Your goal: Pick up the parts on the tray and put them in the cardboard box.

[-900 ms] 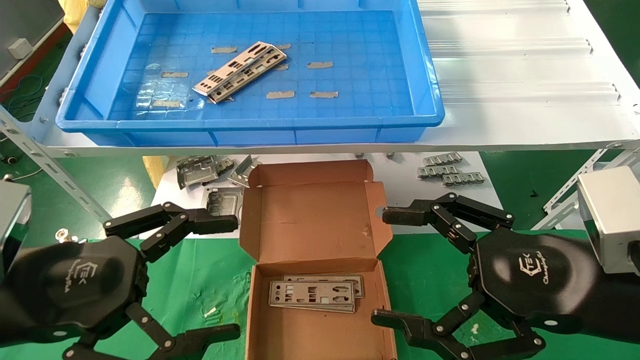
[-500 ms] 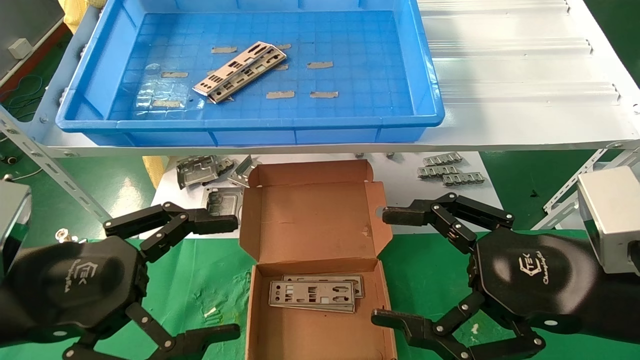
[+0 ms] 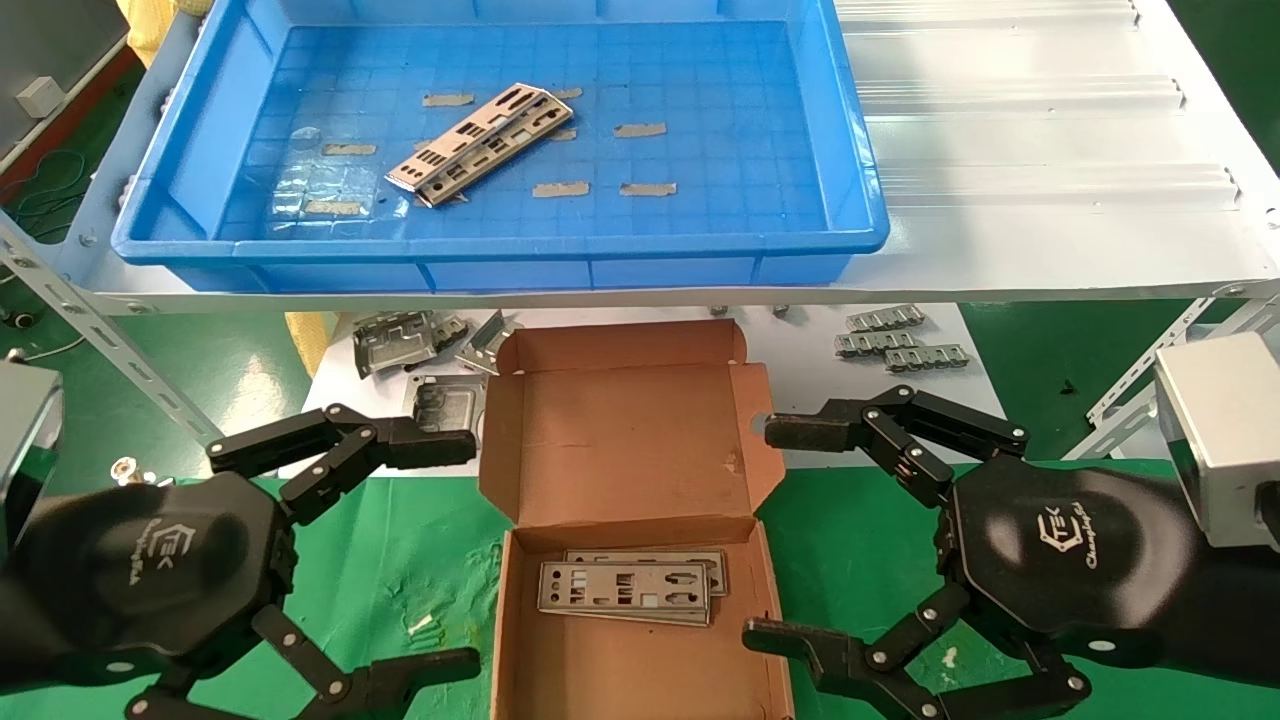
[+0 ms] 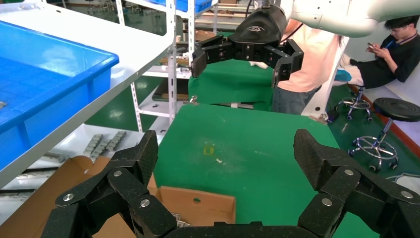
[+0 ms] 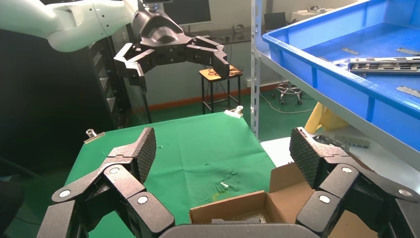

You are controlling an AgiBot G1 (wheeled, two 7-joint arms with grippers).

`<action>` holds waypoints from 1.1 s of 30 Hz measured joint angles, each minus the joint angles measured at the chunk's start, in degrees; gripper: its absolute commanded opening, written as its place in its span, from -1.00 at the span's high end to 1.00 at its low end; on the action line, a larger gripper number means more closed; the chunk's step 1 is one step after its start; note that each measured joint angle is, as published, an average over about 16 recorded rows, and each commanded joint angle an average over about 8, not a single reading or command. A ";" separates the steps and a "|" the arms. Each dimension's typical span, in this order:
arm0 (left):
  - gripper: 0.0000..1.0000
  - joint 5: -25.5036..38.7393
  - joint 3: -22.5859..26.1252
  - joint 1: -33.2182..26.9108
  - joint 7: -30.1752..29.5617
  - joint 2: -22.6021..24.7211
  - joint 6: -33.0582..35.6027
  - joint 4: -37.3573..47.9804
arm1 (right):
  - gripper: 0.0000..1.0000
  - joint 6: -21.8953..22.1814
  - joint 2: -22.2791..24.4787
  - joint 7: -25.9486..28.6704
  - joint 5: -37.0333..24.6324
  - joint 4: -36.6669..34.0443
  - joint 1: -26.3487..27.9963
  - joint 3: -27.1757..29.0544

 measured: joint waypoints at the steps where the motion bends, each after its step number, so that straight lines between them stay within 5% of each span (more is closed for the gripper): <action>1: -1.00 0.00 0.00 0.00 0.00 0.00 0.00 0.00 | 1.00 0.00 0.00 0.00 0.00 0.00 0.00 0.00; 33: -1.00 0.00 0.00 0.00 0.00 0.00 0.00 0.00 | 1.00 0.00 0.00 0.00 0.00 0.00 0.00 0.00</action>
